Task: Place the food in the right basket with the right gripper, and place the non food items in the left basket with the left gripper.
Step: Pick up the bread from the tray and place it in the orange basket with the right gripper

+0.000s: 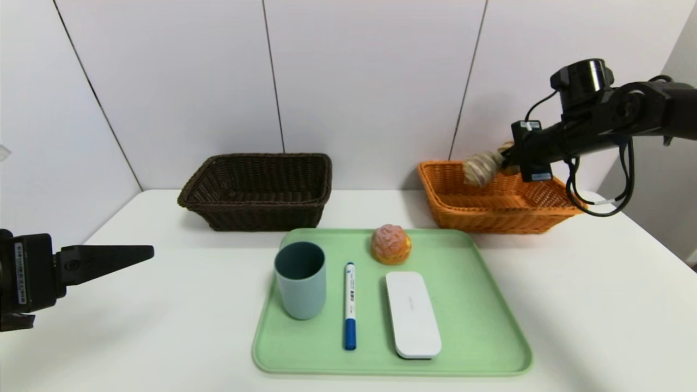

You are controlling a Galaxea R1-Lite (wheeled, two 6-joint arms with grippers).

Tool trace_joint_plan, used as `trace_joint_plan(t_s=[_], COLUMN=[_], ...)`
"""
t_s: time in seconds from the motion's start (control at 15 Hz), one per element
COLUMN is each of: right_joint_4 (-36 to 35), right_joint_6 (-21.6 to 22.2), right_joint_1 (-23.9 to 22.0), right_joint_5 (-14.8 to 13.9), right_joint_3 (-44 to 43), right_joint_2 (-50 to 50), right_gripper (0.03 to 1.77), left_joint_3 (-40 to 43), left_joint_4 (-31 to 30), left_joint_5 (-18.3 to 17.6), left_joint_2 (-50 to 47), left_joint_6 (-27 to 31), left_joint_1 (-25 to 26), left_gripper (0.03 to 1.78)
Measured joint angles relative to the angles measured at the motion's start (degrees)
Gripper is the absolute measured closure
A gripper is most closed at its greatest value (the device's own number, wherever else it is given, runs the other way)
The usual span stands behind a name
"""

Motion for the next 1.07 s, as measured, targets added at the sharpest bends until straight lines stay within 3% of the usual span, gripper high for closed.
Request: trace_joint_plan(t_s=[0.6,0.8,1.07], right_joint_4=[-0.29,-0.74,-0.68], right_joint_6=[1.62,1.52,1.52], right_joint_1=[-1.28,-1.24,-1.3], right_joint_5=[0.63,0.83,0.85], right_joint_3=[-0.09,-0.09,-0.09], right_joint_2=[2.07,2.43,2.73], right_gripper=[1.7,1.19,0.75], left_joint_3=[0.5,0.8,0.89], left_joint_4=[0.16,0.0,-0.11], left_joint_5=[0.02,0.0,0.02], left_joint_2=[0.01,-0.02,-0.09], left_joint_6=[0.0,0.02,0.02], left_joint_1=[0.0,0.0,0.0], left_gripper=[0.12,0.12,0.12])
